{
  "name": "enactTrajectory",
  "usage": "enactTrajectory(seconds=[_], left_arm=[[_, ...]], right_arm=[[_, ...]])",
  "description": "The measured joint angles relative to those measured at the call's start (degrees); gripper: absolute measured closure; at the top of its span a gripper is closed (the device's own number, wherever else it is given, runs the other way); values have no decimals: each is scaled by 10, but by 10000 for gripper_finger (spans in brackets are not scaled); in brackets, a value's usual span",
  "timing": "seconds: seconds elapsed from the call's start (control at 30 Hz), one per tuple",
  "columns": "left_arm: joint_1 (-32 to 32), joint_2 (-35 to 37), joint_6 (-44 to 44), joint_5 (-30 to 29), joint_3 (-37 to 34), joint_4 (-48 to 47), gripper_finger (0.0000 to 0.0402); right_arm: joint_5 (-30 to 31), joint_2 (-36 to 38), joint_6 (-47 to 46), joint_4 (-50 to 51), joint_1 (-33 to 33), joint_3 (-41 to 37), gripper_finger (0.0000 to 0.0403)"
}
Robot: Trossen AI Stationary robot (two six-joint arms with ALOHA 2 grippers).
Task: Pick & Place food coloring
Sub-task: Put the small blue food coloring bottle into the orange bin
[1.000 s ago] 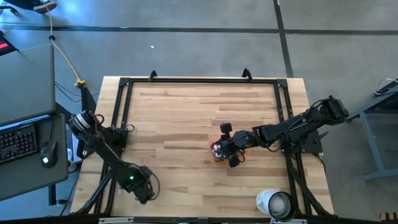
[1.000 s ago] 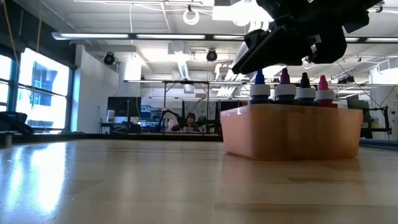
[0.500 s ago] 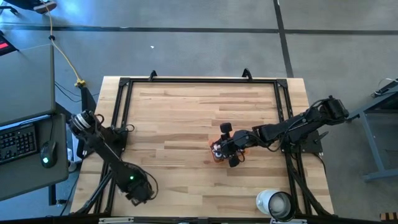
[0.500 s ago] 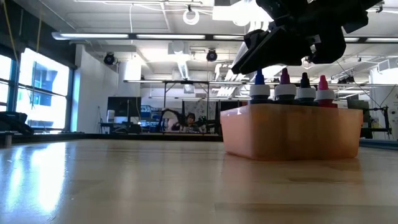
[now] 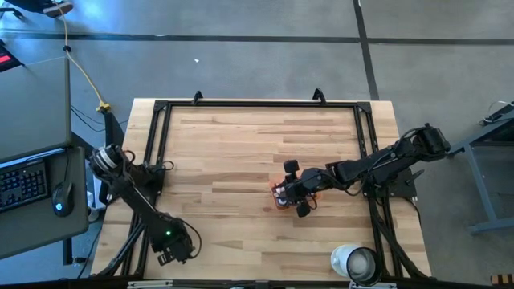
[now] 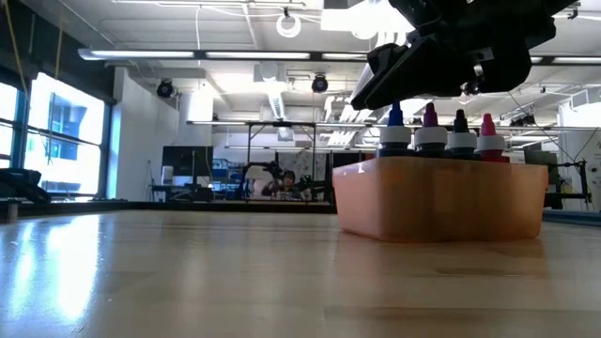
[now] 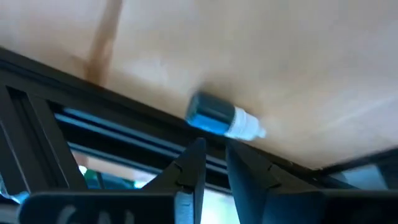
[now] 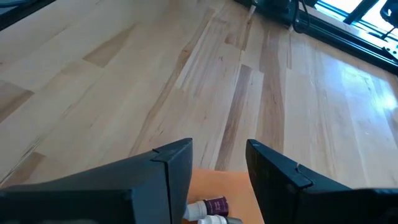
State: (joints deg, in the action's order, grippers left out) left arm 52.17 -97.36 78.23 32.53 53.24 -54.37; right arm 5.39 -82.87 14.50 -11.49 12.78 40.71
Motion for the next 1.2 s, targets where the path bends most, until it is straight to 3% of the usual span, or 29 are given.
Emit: enactTrajectory(seconds=[0.33, 0.5, 0.67, 0.87, 1.07, 1.2], left_arm=[[33, 0, 0, -19, -5, 9, 375], [29, 0, 0, -82, -5, 57, 390], [-13, 0, 0, -139, -5, 87, 400], [-80, 0, -8, -151, -4, 66, 400], [-128, 0, -94, -167, -4, 57, 401], [-151, 0, -107, -180, -2, 37, 401]], right_arm=[[0, 0, 0, 0, 0, 0, 259], [0, 0, 1, 0, 0, 0, 259], [0, 0, 2, -1, 0, 0, 259], [1, 0, 10, -8, 0, 0, 259], [1, 0, 10, -17, 0, 0, 259], [1, 0, 10, -17, 0, 0, 259]])
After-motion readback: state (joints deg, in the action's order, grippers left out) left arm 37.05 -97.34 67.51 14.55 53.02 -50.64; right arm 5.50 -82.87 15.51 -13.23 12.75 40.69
